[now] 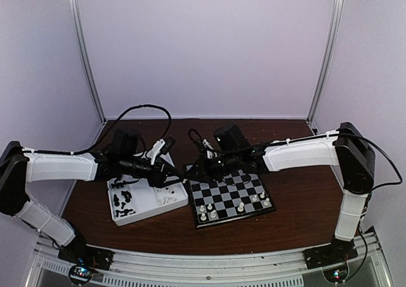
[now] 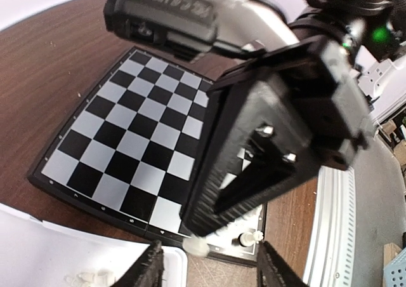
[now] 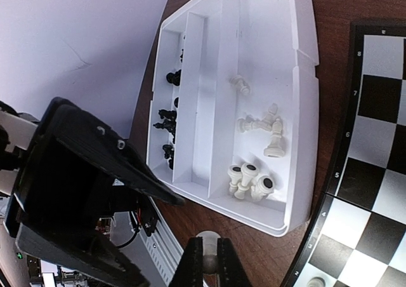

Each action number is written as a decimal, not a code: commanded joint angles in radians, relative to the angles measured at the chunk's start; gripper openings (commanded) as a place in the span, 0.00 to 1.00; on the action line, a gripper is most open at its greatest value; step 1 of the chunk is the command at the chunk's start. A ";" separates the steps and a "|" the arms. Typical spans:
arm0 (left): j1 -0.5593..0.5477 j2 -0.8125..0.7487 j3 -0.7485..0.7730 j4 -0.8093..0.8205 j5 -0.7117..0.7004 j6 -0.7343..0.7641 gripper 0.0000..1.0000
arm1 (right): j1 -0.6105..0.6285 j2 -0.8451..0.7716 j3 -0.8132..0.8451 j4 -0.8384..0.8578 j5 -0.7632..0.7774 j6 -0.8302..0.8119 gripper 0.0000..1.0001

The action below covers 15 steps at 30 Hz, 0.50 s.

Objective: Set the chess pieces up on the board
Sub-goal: Place the chess piece on the chessboard.

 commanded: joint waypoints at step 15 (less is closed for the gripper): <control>0.003 -0.118 0.023 -0.244 -0.488 -0.087 0.52 | 0.041 -0.215 -0.042 -0.557 0.430 -0.394 0.01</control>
